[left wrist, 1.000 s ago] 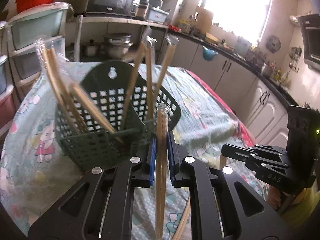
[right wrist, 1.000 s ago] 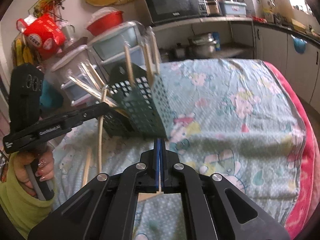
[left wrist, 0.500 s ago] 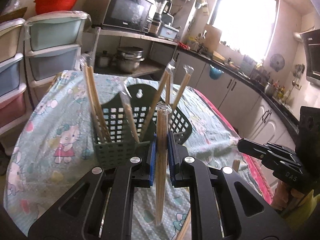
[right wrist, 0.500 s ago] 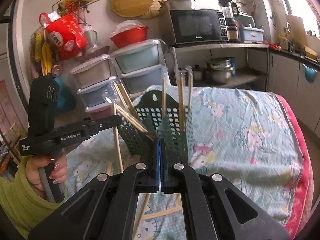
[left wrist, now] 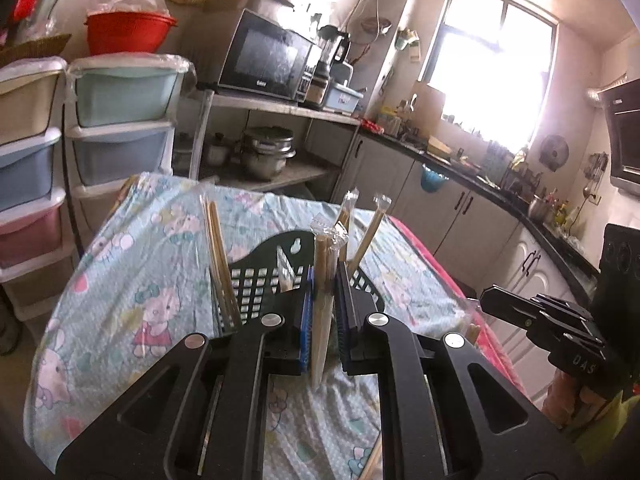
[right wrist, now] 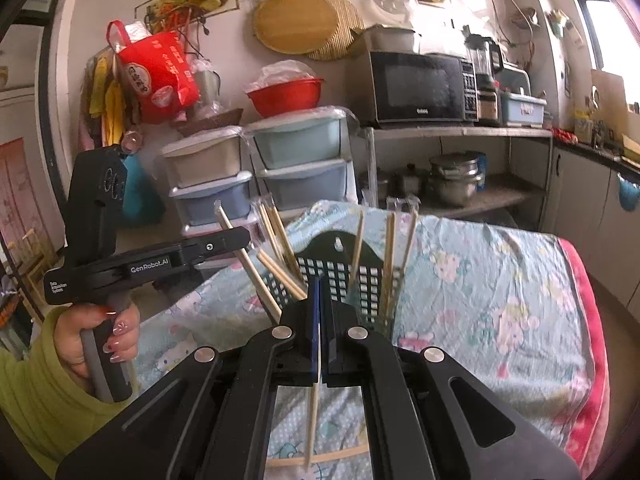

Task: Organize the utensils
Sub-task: 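Raise the right tool's chopstick over the caddy while the left tool carries its own there, then open the right tool over the caddy while the left tool lowers and releases its chopstick into it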

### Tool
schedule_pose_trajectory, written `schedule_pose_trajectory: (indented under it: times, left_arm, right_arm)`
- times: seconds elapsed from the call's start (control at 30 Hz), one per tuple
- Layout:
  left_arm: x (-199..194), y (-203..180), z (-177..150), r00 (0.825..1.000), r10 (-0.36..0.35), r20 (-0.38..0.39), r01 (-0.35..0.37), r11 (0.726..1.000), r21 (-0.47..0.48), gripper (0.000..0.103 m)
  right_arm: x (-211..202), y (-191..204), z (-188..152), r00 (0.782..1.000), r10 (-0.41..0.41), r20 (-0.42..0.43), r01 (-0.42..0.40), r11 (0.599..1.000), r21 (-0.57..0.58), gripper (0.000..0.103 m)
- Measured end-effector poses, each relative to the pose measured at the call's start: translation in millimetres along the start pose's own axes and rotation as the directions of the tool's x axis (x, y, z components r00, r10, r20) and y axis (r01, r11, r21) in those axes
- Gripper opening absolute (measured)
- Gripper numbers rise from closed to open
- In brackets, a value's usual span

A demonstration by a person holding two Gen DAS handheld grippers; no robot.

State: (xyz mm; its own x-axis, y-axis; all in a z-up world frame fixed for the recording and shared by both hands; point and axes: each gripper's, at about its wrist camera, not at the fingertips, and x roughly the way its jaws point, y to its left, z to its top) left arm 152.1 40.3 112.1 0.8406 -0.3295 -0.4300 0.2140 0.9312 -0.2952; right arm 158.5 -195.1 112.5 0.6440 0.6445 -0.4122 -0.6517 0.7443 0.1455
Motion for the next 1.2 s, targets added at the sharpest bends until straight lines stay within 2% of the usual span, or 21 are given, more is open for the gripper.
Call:
schedule_pose_trajectory:
  times: [0.47,0.63,0.8,0.9,1.03,1.1,1.2]
  left_arm:
    - [-9.0,-11.8,31.0,0.998,-0.009,0.057,0.006,0.999,0.048,0.007]
    - [-7.6,-11.8,40.8,0.997,-0.001,0.073,-0.003,0.999,0.054,0.007]
    - [5.6,-5.1,46.5,0.998,0.002,0.062,-0.004,1.000,0.029,0.007]
    - [11.4,-3.4,47.9,0.998,0.002,0.059,-0.003,1.000,0.027,0.007]
    - [19.3,-2.3,49.9,0.999,0.004,0.052,-0.005,1.000,0.027,0.007]
    - [24.3,-1.3,50.4,0.999,0.008,0.050,-0.009,1.000,0.022,0.007]
    - [30.9,1.0,53.3,0.999,0.010,0.049,-0.011,1.000,0.011,0.007]
  right_arm:
    - [-5.5,12.4,37.8,0.996,0.007,0.085,-0.003,0.999,-0.045,0.001]
    - [0.0,10.9,41.7,0.997,0.000,0.083,0.004,0.999,-0.044,0.001]
    - [25.3,4.8,26.9,0.998,0.060,-0.024,-0.060,0.998,-0.022,0.001]
    - [42.4,4.4,6.7,0.993,0.061,-0.106,-0.066,0.997,-0.044,0.002]
    - [61.3,5.3,-20.6,0.980,0.060,-0.190,-0.071,0.996,-0.051,0.020]
    - [69.5,7.5,-34.7,0.973,0.054,-0.224,-0.071,0.995,-0.069,0.024]
    - [82.8,6.9,-52.4,0.959,0.049,-0.280,-0.065,0.997,-0.048,0.025]
